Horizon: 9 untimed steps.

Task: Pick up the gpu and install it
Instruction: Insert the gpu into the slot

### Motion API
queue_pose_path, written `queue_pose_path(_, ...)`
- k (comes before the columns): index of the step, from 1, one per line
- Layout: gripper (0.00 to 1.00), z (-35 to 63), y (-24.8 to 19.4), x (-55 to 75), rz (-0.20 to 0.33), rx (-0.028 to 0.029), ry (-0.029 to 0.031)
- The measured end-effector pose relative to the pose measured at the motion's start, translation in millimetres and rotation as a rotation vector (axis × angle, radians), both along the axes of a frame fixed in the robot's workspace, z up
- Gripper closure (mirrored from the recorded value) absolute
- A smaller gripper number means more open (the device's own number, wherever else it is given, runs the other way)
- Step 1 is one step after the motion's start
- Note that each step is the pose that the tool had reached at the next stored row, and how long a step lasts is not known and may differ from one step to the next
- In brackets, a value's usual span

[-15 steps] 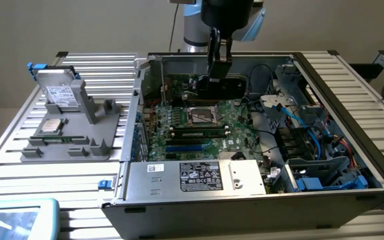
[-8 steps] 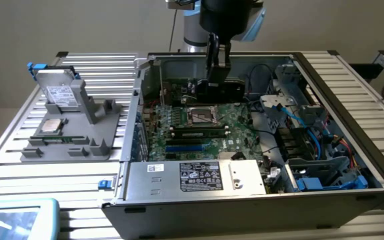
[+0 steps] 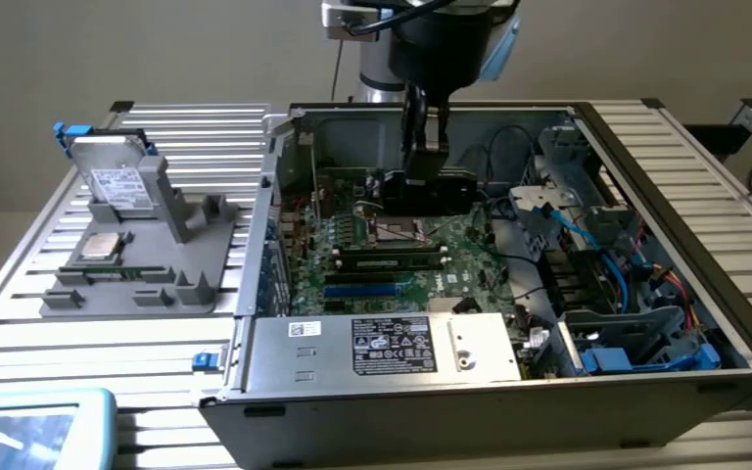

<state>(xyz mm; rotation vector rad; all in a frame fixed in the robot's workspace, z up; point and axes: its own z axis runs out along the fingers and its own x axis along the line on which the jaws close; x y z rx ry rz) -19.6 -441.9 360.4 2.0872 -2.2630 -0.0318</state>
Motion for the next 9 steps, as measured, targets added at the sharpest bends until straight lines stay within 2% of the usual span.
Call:
queue_pose_path(6,0.73,-8.8,-0.3,-5.0,0.026,-0.0006,0.0003)
queue_pose_path(9,0.73,-11.6,-0.2,-10.7,0.03,-0.0072,0.0004)
